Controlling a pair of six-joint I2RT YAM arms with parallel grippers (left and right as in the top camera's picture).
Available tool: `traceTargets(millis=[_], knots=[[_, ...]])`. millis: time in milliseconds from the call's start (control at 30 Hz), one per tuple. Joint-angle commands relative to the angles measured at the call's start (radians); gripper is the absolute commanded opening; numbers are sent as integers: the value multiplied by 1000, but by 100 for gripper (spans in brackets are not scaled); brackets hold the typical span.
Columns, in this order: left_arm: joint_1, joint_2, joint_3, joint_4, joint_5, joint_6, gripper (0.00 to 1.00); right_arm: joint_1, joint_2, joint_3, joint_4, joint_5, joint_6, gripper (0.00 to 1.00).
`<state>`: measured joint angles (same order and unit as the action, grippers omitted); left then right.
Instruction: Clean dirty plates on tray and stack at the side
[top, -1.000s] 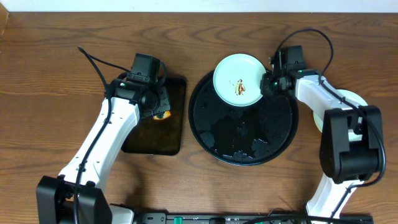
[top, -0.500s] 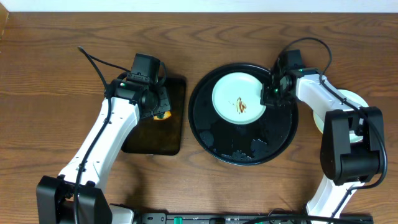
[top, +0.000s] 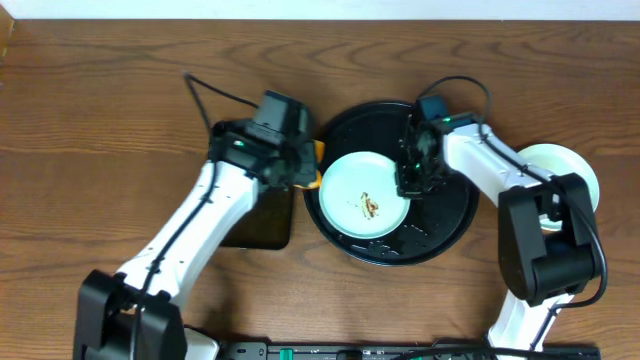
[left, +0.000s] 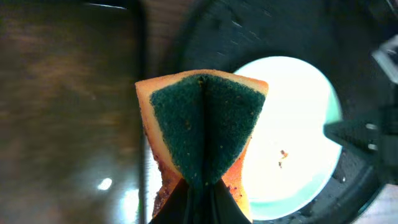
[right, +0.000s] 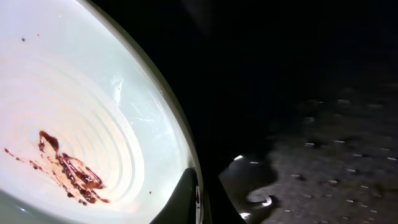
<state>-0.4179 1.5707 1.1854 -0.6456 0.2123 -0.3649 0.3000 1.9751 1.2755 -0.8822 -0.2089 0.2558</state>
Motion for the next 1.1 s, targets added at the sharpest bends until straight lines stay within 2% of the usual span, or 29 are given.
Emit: traceTargets(millis=[0, 100, 267, 667, 1067], knots=[[-49, 51, -4, 17, 13, -11, 8, 48, 26, -27, -10, 17, 21, 1], [-85, 95, -4, 46, 41, -37, 8, 60, 26, -27, -10, 17, 21, 1], [-139, 161, -4, 136, 172, -55, 8, 68, 26, -27, -10, 17, 21, 1], [-233, 239, -4, 224, 222, -303, 8, 68, 26, -27, -10, 17, 21, 1], [-241, 317, -4, 223, 226, -337, 8, 68, 26, -27, -13, 17, 21, 1]])
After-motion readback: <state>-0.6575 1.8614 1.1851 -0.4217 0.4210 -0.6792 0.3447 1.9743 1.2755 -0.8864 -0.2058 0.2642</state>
